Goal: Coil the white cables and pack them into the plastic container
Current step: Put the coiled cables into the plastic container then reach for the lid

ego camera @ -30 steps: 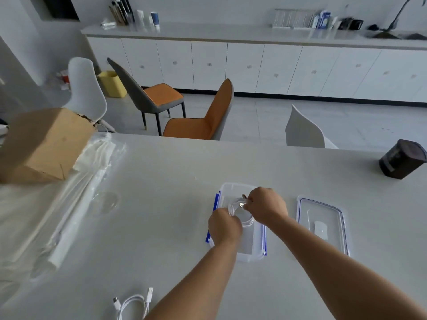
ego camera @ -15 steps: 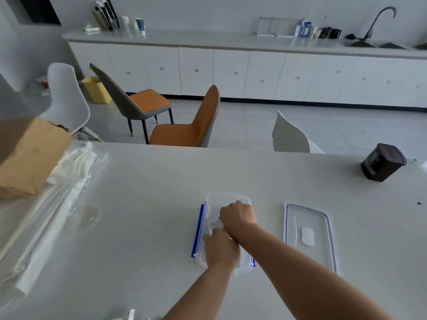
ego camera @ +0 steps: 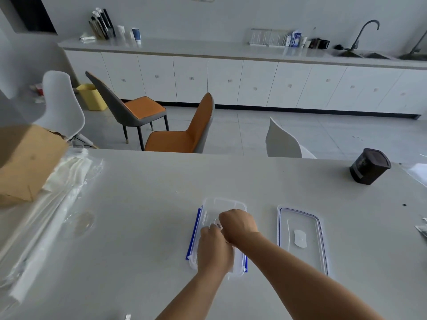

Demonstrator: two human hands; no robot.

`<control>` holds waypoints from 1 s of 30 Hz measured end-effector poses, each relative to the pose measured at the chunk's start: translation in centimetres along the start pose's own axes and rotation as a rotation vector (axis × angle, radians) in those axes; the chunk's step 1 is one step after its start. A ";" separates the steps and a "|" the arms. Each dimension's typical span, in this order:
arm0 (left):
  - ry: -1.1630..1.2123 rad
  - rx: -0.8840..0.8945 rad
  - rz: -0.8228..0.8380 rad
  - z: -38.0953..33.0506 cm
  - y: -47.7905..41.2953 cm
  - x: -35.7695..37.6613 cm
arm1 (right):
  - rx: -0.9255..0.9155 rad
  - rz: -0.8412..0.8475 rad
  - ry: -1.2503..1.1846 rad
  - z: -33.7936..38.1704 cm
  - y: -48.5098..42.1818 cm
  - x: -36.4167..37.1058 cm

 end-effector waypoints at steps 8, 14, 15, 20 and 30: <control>-0.132 0.223 -0.041 1.3 1.5 -4.2 | 0.130 -0.090 -0.375 -1.4 4.3 -1.7; -0.235 0.258 -0.088 5.2 5.1 -7.1 | 0.072 -0.120 -0.417 1.8 9.8 -2.7; -0.231 0.253 -0.093 5.9 5.7 -7.5 | 0.057 -0.126 -0.419 2.6 10.6 -2.6; -0.213 0.171 -0.081 10.0 9.1 -9.6 | 0.022 -0.101 -0.473 6.5 14.2 -0.4; -0.160 -0.038 -0.126 20.5 16.5 -10.8 | 0.052 0.102 -0.494 12.4 18.2 8.1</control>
Point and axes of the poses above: each hand's wrist, its own y-axis away from the middle knuckle, its own x-axis out of the palm, z = x × y, the point moved 9 cm from there along -y, towards the middle knuckle, and after that the axes turned 3 degrees about y, right-handed, at the moved point
